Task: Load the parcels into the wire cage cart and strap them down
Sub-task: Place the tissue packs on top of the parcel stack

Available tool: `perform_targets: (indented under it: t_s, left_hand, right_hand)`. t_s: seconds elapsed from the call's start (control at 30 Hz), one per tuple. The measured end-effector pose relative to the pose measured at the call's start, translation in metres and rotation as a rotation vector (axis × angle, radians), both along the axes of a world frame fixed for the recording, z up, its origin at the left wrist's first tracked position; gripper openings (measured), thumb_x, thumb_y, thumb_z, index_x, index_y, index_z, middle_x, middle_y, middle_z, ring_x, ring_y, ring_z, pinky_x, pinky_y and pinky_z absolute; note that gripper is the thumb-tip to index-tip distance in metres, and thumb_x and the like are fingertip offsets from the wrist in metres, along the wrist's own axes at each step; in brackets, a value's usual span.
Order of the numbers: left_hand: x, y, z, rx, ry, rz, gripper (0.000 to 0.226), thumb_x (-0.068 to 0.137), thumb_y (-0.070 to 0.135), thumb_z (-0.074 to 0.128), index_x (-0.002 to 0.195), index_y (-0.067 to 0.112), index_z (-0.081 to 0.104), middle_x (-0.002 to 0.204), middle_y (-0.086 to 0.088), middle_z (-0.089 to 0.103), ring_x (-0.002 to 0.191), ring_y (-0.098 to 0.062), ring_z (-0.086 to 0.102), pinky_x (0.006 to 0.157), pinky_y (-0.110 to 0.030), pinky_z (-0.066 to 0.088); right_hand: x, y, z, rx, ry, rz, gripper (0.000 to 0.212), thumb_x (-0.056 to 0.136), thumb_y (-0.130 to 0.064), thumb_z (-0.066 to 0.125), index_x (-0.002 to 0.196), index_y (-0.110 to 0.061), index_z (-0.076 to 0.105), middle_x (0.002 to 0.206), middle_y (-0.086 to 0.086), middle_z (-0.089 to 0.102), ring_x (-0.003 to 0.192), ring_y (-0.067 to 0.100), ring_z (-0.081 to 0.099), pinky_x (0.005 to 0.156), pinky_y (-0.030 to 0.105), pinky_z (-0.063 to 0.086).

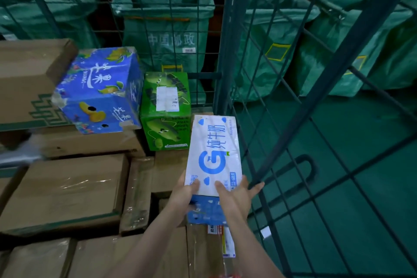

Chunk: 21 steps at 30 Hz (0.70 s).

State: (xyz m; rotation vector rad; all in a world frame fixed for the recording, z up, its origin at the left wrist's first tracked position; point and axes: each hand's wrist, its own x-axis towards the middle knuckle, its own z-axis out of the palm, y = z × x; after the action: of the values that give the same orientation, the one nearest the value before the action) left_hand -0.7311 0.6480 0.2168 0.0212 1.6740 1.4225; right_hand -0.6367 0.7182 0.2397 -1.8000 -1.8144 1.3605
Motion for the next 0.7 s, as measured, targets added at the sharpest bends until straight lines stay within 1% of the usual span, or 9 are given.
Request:
perform_targets:
  t_s: [0.07, 0.13, 0.2, 0.27, 0.37, 0.43, 0.5, 0.57, 0.7]
  left_hand:
    - [-0.001, -0.002, 0.000, 0.010, -0.005, -0.003, 0.025, 0.099, 0.013, 0.047, 0.120, 0.026, 0.047, 0.109, -0.002, 0.066, 0.097, -0.024, 0.063, 0.058, -0.031, 0.049]
    - [0.001, -0.006, 0.003, 0.025, -0.008, 0.022, 0.028, 0.099, 0.009, 0.044, 0.122, 0.025, 0.045, 0.112, -0.005, 0.065, 0.100, -0.026, 0.062, 0.057, -0.030, 0.048]
    - [0.000, -0.003, 0.007, 0.031, 0.022, 0.026, 0.032, 0.099, 0.005, 0.041, 0.123, 0.026, 0.044, 0.113, -0.005, 0.063, 0.097, -0.023, 0.062, 0.057, -0.029, 0.048]
    - [-0.003, 0.006, 0.015, 0.035, 0.089, -0.007, 0.036, 0.099, 0.003, 0.040, 0.123, 0.029, 0.043, 0.114, -0.002, 0.063, 0.092, -0.018, 0.063, 0.055, -0.028, 0.047]
    - [-0.018, 0.023, 0.029, 0.054, 0.149, -0.002, 0.042, 0.096, -0.004, 0.034, 0.126, 0.024, 0.043, 0.108, 0.003, 0.062, 0.087, -0.012, 0.061, 0.057, -0.027, 0.049]
    - [-0.027, 0.021, 0.031, 0.050, 0.172, 0.000, 0.044, 0.093, -0.007, 0.031, 0.124, 0.023, 0.042, 0.100, 0.007, 0.062, 0.081, -0.006, 0.059, 0.058, -0.024, 0.050]
    - [-0.032, 0.013, 0.032, 0.041, 0.198, -0.019, 0.044, 0.093, -0.007, 0.031, 0.124, 0.021, 0.041, 0.102, 0.004, 0.062, 0.080, -0.004, 0.059, 0.059, -0.023, 0.051]
    - [-0.034, 0.011, 0.031, 0.016, 0.211, -0.031, 0.042, 0.094, -0.006, 0.032, 0.124, 0.023, 0.042, 0.105, 0.003, 0.062, 0.084, -0.007, 0.060, 0.066, -0.026, 0.052]
    - [-0.027, 0.019, 0.015, -0.073, 0.221, -0.005, 0.043, 0.097, 0.004, 0.036, 0.133, 0.029, 0.037, 0.122, 0.003, 0.058, 0.108, -0.017, 0.057, 0.094, -0.044, 0.049]
  right_hand:
    - [-0.004, -0.003, -0.002, 0.024, -0.024, 0.000, 0.079, 0.086, -0.034, 0.067, 0.146, -0.009, 0.023, 0.154, 0.012, -0.016, 0.119, 0.033, 0.050, 0.089, 0.029, 0.046]
    - [-0.007, -0.008, -0.003, 0.086, -0.055, 0.027, 0.076, 0.085, -0.032, 0.067, 0.144, -0.006, 0.025, 0.144, 0.015, 0.012, 0.109, 0.031, 0.053, 0.089, 0.034, 0.050]
    - [-0.010, -0.006, -0.004, 0.115, -0.036, 0.034, 0.075, 0.086, -0.030, 0.066, 0.144, -0.004, 0.025, 0.136, 0.012, 0.025, 0.109, 0.028, 0.051, 0.091, 0.037, 0.049]
    - [-0.015, 0.004, 0.000, 0.115, 0.006, 0.015, 0.074, 0.086, -0.026, 0.066, 0.144, -0.003, 0.026, 0.139, 0.013, 0.027, 0.117, 0.028, 0.046, 0.096, 0.033, 0.044]
    - [-0.034, 0.023, 0.004, 0.143, 0.085, 0.010, 0.069, 0.080, -0.019, 0.071, 0.136, 0.002, 0.036, 0.129, 0.010, 0.036, 0.113, 0.027, 0.050, 0.092, 0.028, 0.044]
    - [-0.044, 0.017, 0.001, 0.155, 0.083, 0.037, 0.067, 0.077, -0.019, 0.072, 0.132, 0.002, 0.039, 0.125, 0.010, 0.038, 0.111, 0.030, 0.051, 0.094, 0.036, 0.046]
    - [-0.045, 0.007, -0.001, 0.162, 0.070, 0.075, 0.064, 0.080, -0.018, 0.070, 0.132, 0.000, 0.038, 0.126, 0.009, 0.037, 0.113, 0.030, 0.050, 0.094, 0.040, 0.047]
    - [-0.042, 0.009, -0.002, 0.181, 0.058, 0.110, 0.067, 0.082, -0.017, 0.068, 0.137, -0.001, 0.033, 0.128, 0.007, 0.036, 0.114, 0.027, 0.050, 0.095, 0.037, 0.046]
    - [-0.033, 0.026, -0.004, 0.157, 0.019, 0.160, 0.067, 0.086, -0.015, 0.064, 0.142, 0.000, 0.029, 0.139, 0.008, 0.031, 0.117, 0.025, 0.049, 0.093, 0.027, 0.044]
